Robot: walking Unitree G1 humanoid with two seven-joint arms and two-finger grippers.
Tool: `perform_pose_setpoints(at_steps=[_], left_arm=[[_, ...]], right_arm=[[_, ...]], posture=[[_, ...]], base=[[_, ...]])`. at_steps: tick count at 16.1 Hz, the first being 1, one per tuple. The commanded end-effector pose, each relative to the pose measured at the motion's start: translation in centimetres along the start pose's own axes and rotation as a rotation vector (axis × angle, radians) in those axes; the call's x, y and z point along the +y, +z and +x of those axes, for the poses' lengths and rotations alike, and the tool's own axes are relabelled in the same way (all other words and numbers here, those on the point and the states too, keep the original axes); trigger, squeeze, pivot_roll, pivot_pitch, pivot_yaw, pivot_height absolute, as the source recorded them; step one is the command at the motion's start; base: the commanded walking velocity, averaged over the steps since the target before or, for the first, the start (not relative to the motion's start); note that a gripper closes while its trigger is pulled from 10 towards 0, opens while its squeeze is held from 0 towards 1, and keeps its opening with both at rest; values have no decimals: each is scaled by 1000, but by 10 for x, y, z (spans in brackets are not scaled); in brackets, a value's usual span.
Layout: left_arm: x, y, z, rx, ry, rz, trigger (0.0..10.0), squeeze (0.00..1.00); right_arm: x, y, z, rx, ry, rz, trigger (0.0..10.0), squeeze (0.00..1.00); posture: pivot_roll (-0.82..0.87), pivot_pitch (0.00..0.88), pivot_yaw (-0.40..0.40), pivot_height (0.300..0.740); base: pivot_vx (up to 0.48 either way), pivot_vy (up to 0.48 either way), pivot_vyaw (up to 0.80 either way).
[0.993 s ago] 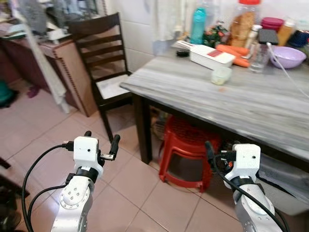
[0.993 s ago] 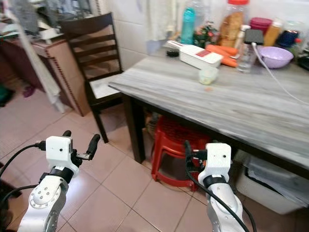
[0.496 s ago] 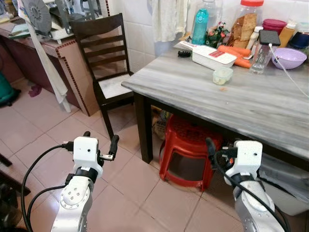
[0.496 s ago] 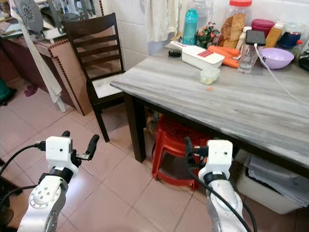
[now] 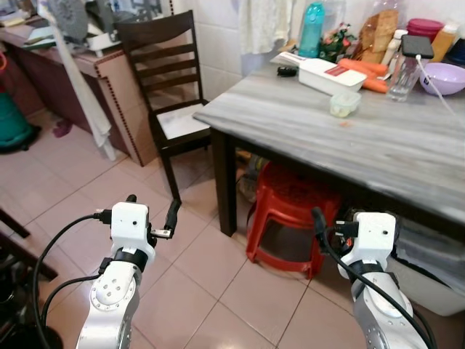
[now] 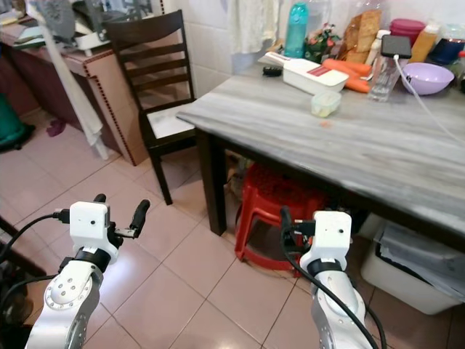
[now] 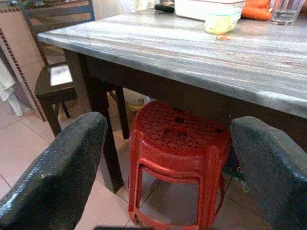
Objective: Setting the table
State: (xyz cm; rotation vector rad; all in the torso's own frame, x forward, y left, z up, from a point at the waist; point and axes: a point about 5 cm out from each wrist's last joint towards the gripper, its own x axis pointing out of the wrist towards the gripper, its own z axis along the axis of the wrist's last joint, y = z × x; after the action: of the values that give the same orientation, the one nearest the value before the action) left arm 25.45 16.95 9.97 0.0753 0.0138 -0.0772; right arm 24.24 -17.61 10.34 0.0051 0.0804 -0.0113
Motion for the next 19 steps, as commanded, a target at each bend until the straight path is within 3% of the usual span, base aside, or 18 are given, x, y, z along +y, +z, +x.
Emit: perform_pose_setpoints(at_steps=[1,11,19], left_arm=[[2,0,2,7,3,9,10000,0],[2,-2,2,9,0,10,10000,0],[1,6,6,-24,-40,-33,10000,0]], right_arm=[[-4,1,1,-7,-20,3,10000,0],[-5,5,7,-22,-28,-7,10000,0],[-4,6,9,-29,-36,-5,10000,0]], posture=[[-40,0,69,740],[-40,0,62,740],[-35,0,71,740]], base=[[-277,0,0],[-278,0,0],[0,0,-68]])
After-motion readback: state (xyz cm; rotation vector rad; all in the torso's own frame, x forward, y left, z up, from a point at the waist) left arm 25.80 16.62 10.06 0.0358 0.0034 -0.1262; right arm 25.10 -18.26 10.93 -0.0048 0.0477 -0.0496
